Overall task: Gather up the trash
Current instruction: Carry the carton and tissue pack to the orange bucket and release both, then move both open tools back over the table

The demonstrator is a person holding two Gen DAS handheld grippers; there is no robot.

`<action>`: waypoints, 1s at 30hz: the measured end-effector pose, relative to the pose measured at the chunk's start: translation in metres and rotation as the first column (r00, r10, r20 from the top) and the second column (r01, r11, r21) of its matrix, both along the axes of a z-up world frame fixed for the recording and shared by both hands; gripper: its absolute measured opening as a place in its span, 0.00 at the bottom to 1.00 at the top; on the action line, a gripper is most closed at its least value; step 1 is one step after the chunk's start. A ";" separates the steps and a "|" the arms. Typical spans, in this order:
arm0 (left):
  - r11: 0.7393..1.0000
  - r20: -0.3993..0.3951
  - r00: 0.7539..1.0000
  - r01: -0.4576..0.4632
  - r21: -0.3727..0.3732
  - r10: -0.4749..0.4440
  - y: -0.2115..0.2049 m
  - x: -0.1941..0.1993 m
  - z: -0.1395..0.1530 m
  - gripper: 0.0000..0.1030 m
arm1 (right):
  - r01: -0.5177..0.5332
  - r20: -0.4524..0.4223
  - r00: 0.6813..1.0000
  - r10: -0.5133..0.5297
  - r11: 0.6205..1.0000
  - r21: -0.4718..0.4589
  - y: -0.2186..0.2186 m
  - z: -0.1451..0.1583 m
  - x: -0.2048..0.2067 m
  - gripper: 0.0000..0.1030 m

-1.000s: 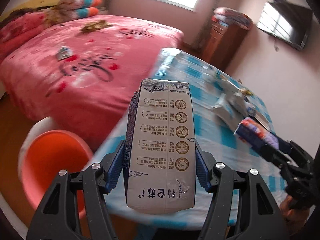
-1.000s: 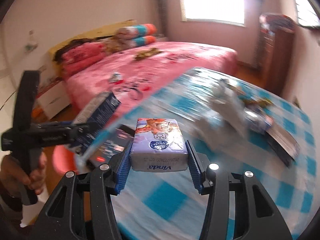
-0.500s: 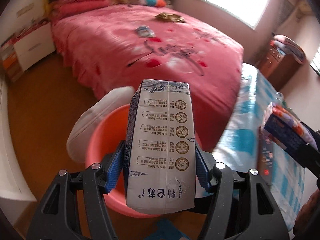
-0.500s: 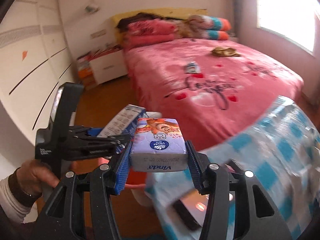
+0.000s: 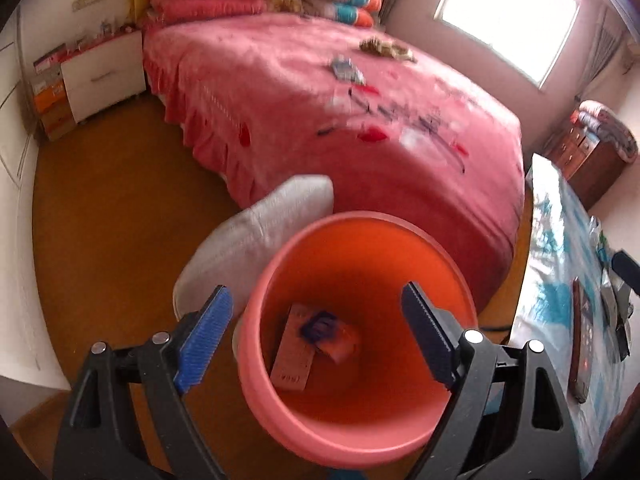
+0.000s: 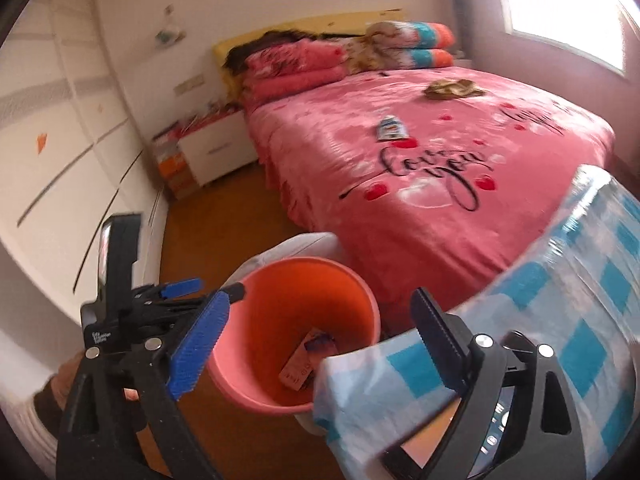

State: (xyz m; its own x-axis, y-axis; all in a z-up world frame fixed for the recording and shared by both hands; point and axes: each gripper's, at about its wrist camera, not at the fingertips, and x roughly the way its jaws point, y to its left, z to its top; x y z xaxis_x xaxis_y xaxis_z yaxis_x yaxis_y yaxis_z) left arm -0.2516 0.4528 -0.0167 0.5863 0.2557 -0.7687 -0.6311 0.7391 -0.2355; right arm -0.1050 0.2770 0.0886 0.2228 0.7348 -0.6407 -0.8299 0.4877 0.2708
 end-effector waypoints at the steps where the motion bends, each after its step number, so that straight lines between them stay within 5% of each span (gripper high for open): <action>1: 1.000 0.030 1.000 0.004 0.000 -0.004 0.000 -0.001 0.003 0.84 | 0.015 -0.008 1.000 -0.015 1.000 0.006 -0.005 0.000 0.004 0.88; 8: 0.997 0.189 0.980 0.042 0.064 -0.054 -0.022 -0.004 0.034 0.84 | 0.121 -0.005 0.993 -0.121 0.990 0.072 -0.055 0.003 0.013 0.91; 19: 0.988 0.081 0.991 0.098 0.116 -0.108 -0.066 0.026 0.055 0.84 | 0.248 -0.014 0.968 -0.250 0.950 0.189 -0.135 -0.003 0.020 0.95; 30: 0.972 0.088 0.978 0.173 0.161 -0.189 -0.112 0.051 0.079 0.84 | 0.341 -0.075 0.940 -0.333 0.903 0.261 -0.200 -0.011 0.032 0.95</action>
